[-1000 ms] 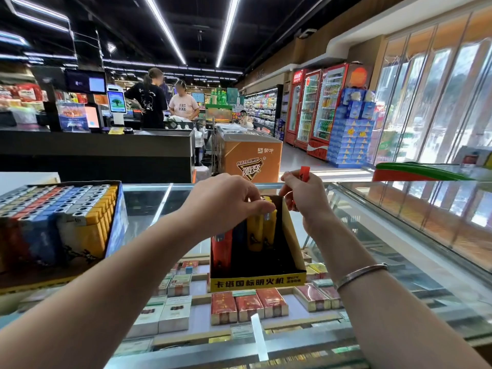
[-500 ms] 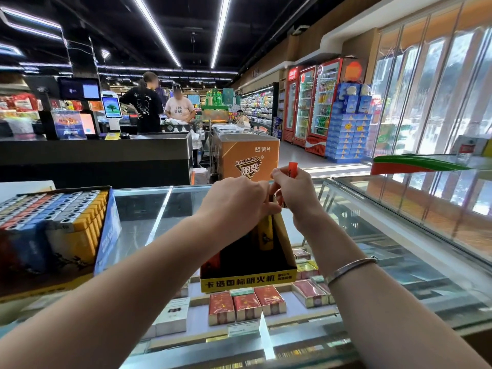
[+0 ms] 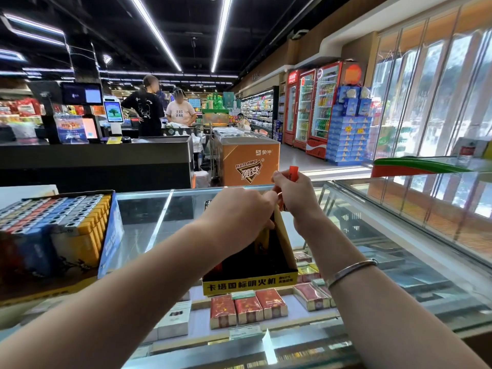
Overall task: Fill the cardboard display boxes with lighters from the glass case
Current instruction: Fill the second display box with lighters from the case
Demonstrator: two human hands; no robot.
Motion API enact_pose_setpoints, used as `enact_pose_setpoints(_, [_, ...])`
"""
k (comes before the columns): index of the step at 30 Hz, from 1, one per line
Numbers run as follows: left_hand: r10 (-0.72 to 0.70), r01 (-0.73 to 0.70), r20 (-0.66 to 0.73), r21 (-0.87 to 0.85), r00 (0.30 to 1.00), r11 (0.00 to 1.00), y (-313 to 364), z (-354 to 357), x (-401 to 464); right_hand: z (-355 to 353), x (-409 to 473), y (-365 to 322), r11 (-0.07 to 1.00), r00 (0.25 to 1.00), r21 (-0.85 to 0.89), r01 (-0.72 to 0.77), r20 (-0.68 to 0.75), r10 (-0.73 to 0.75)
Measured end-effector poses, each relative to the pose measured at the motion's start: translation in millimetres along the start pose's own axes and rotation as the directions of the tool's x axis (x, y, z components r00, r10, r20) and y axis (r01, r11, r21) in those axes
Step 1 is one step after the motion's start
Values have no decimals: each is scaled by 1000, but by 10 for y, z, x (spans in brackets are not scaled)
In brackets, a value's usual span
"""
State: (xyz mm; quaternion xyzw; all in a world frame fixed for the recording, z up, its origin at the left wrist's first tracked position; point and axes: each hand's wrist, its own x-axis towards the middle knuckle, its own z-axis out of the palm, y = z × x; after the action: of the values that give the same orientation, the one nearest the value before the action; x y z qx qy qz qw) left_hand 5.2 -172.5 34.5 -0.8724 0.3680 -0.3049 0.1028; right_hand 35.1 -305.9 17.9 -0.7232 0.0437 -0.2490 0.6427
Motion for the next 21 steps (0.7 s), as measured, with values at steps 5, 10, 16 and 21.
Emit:
enact_pose_setpoints(5, [-13,12,-6,-70,1000,997,-91,-55,-108,-76,3,-74,995,998,97,-14,-60,20])
enact_pose_setpoints(10, [-64,65,17,-426,998,902,-204,-61,-245,-145,-1,-165,924,990,374,-81,136,32])
enact_pose_setpoints(16, [-252,65,-244,-585,937,809,-282,-8,-395,-52,-76,-220,842,865,533,-86,459,-202])
enact_pose_setpoints(21, [-397,12,-241,-842,886,539,-232,-47,-401,9,-162,-243,817,748,567,-110,588,-307])
